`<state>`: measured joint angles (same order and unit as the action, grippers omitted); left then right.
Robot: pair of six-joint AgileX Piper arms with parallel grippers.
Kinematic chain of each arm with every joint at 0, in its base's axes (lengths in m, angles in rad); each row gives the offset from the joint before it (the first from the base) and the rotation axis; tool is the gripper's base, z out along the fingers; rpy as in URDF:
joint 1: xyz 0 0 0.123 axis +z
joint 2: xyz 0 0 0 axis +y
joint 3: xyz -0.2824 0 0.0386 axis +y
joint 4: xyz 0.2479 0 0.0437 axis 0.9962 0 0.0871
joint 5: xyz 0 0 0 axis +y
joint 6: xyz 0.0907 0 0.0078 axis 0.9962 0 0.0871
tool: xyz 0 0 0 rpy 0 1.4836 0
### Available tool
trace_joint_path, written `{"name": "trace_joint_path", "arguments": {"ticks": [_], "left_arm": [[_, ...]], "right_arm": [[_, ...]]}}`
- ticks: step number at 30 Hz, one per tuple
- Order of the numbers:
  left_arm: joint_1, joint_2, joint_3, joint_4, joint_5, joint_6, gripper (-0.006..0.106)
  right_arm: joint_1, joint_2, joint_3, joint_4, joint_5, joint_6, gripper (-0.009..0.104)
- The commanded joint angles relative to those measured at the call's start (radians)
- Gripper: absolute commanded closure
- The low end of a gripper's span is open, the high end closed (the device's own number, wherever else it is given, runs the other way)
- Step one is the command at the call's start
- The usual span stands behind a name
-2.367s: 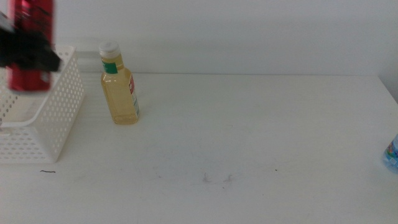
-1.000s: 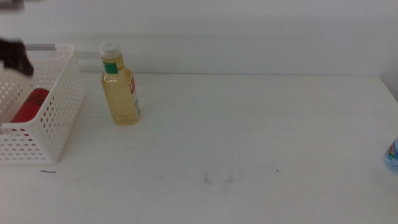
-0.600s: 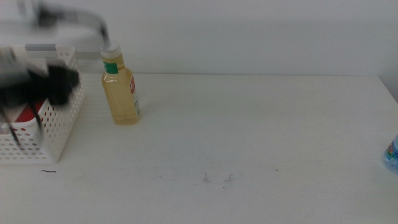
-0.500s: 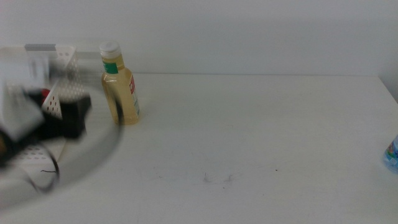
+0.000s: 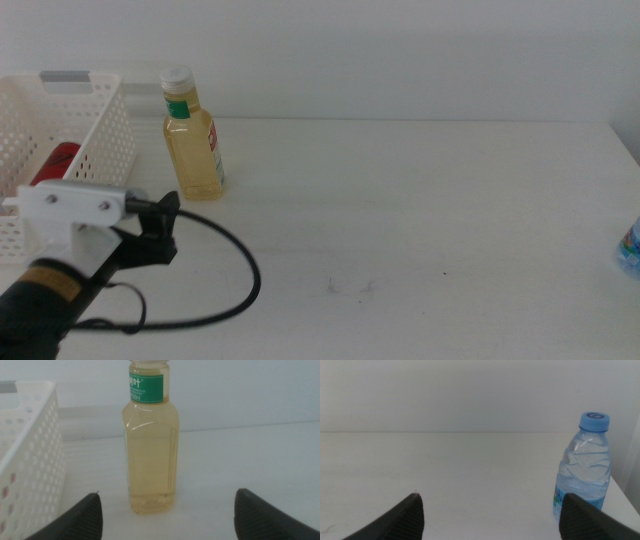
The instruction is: Use arms to grab the bottles and put them into the dustbin to the left of the table.
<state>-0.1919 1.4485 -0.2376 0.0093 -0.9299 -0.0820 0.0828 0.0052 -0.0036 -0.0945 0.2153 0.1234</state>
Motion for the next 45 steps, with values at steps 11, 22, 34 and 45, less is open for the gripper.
{"name": "trace_joint_path", "arguments": {"ticks": [11,22,34,45], "left_arm": [[-0.008,0.303,-0.247,0.062,-0.042,-0.027,0.014],[-0.008,0.431,-0.355,-0.074,-0.055,-0.015,0.014],[-0.008,0.459,-0.393,-0.112,-0.081,0.032,0.014],[-0.008,0.549,-0.472,-0.061,-0.092,0.032,0.013]], "right_arm": [[-0.004,-0.005,0.004,-0.005,-0.011,-0.003,0.008],[-0.004,-0.005,0.004,-0.005,-0.011,-0.003,0.008],[-0.004,-0.005,0.004,-0.005,-0.011,-0.003,0.008],[-0.004,-0.005,0.004,-0.005,-0.011,-0.003,0.008]]}}
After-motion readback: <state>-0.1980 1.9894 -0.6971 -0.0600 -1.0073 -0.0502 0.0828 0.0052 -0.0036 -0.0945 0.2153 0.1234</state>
